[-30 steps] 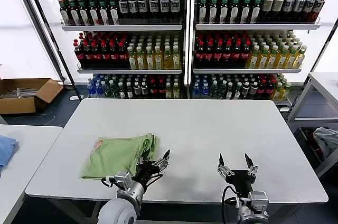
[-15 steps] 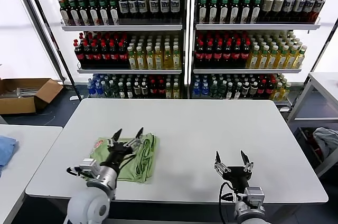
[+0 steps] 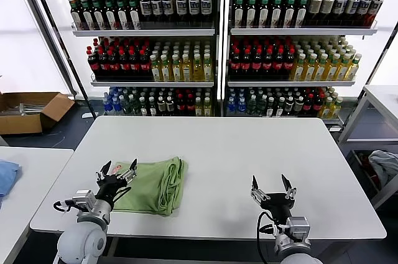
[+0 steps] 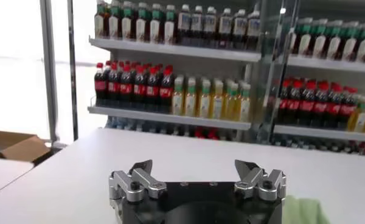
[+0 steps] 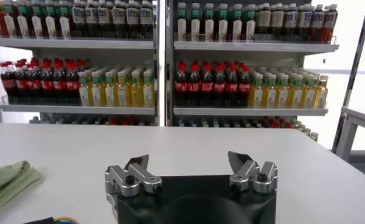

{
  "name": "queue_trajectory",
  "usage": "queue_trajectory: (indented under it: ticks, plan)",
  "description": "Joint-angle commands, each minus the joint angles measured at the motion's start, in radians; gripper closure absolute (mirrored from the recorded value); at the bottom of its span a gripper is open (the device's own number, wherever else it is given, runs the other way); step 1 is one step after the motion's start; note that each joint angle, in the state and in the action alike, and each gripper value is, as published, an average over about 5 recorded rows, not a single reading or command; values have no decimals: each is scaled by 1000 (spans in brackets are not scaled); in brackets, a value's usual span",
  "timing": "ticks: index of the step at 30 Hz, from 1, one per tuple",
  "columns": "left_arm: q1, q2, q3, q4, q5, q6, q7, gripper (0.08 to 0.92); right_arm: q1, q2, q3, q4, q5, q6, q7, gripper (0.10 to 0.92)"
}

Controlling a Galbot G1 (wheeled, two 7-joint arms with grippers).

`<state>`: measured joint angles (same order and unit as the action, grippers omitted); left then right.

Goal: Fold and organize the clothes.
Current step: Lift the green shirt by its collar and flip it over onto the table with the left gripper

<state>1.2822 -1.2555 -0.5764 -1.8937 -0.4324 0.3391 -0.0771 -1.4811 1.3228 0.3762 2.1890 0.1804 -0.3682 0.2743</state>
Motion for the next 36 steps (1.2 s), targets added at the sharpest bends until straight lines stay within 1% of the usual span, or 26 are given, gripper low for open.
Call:
queue_trajectory:
  ticks: [1, 8, 16, 22, 31, 34, 36]
  plan:
    - [-8, 20, -38, 96, 16, -4, 21, 177, 7, 0, -2, 0, 2, 1, -1, 203]
    - [-21, 39, -52, 145, -10, 17, 31, 177, -2, 7, -4, -1, 0, 5, -3, 203]
    - [-30, 45, -62, 173, -124, 67, 58, 177, -6, 13, -5, 3, -2, 5, -3, 203]
    - [-33, 55, -69, 205, -154, 68, 74, 177, -18, 14, -4, 7, -5, 7, -5, 203]
    - [-27, 53, -62, 214, -153, 69, 95, 177, -18, 16, -9, 14, -10, 7, -9, 203]
    - [-23, 51, -59, 213, -152, 70, 99, 206, -17, 16, -9, 16, -10, 7, -10, 203]
    - [-21, 50, -58, 210, -149, 70, 103, 256, -17, 16, -9, 16, -10, 7, -11, 203]
